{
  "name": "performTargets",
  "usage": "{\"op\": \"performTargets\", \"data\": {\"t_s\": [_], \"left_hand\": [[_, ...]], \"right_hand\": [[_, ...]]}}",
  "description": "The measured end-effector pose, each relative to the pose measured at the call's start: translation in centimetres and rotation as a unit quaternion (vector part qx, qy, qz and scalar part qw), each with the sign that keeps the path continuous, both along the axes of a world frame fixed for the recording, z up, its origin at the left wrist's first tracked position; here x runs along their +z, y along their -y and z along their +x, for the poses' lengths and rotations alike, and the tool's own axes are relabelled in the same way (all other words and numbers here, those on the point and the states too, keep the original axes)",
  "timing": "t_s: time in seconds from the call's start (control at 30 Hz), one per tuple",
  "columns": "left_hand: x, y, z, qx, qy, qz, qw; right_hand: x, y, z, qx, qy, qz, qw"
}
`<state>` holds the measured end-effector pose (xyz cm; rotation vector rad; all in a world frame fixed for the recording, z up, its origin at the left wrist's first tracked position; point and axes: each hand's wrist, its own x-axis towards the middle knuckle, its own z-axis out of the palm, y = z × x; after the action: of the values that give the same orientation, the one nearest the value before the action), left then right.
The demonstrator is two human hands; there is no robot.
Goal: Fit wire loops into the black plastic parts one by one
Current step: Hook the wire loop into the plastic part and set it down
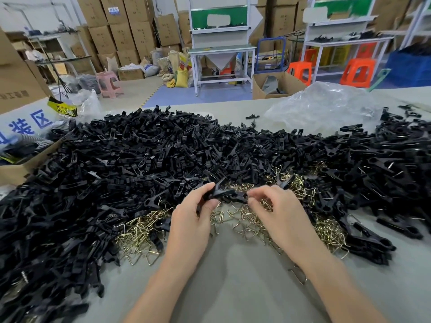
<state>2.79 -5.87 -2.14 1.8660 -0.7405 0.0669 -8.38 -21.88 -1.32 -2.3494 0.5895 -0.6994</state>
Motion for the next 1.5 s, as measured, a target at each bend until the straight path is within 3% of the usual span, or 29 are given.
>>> {"op": "performTargets", "data": {"t_s": [0.1, 0.33, 1.07, 1.27, 1.4, 1.5], "left_hand": [[-0.4, 0.1, 0.0, -0.006, 0.019, 0.038, 0.999], [-0.4, 0.2, -0.2, -0.020, 0.050, 0.060, 0.997], [-0.3, 0.1, -0.5, -0.032, 0.036, 0.106, 0.993], [-0.2, 0.2, -0.5, -0.029, 0.036, 0.106, 0.993], [-0.2, 0.2, -0.6, -0.027, 0.037, 0.100, 0.994], [-0.1, 0.1, -0.7, -0.026, 0.037, 0.082, 0.996]], "right_hand": [[-1.2, -0.5, 0.3, -0.024, -0.133, -0.145, 0.980], [-1.2, -0.9, 0.3, -0.019, -0.116, -0.198, 0.973], [-1.4, -1.7, 0.3, 0.011, -0.137, -0.181, 0.974], [-1.5, -1.5, 0.3, 0.026, -0.094, -0.135, 0.986], [-0.3, -1.3, 0.2, 0.007, -0.019, -0.100, 0.995], [0.8, -1.0, 0.1, -0.005, 0.066, 0.070, 0.995]]}}
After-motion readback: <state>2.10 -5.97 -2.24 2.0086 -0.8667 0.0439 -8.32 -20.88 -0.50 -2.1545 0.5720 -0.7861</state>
